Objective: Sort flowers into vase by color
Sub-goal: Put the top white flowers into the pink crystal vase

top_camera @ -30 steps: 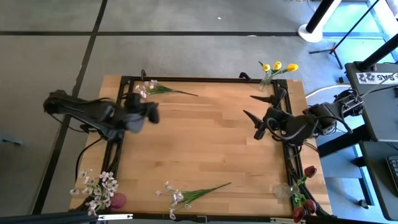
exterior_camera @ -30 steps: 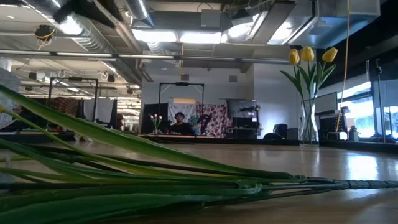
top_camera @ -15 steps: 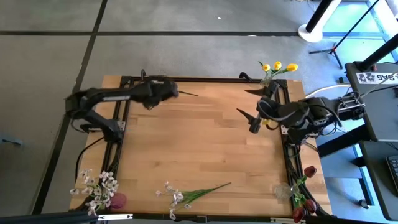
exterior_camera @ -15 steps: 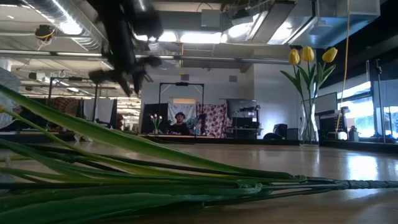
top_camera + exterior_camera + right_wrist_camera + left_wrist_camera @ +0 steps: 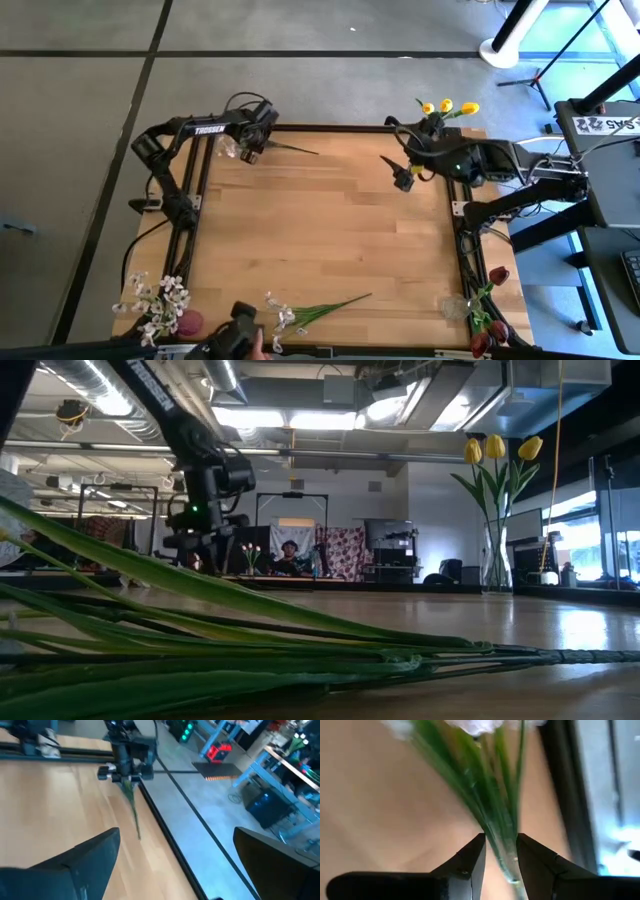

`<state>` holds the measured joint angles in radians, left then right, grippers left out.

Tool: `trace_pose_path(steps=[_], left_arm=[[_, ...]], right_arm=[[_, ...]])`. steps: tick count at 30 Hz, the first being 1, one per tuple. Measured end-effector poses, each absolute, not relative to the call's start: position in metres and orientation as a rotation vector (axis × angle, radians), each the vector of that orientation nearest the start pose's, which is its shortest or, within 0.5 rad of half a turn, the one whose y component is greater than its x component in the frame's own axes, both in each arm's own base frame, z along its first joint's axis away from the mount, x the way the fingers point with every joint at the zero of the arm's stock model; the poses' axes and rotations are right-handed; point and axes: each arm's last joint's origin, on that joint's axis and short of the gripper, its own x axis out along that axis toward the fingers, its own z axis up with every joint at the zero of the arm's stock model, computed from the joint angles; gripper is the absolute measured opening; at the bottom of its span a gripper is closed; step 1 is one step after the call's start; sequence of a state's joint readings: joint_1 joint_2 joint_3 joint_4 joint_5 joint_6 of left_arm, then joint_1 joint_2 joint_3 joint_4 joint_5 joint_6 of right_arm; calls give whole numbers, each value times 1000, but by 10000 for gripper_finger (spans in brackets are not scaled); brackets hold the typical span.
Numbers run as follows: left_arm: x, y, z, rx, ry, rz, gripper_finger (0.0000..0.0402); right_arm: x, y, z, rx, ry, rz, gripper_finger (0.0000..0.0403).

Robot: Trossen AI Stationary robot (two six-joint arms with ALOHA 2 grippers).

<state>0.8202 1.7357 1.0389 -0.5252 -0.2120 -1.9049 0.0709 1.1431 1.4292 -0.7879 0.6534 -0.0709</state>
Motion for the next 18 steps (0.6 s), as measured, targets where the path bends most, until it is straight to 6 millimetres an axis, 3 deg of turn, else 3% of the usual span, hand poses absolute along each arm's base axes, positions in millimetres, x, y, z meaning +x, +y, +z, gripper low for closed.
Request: trace_pose_path(steps=[5, 11, 18], left_arm=[[213, 260, 150, -1875, -126, 1795, 106], [207, 263, 134, -1956, -84, 1879, 106], [208, 263, 132, -1886, -27, 1874, 95]], right_arm=[[208, -24, 425, -228, 537, -569, 386], [205, -45, 423, -221, 574, -575, 386], [202, -55, 422, -246, 609, -524, 385]])
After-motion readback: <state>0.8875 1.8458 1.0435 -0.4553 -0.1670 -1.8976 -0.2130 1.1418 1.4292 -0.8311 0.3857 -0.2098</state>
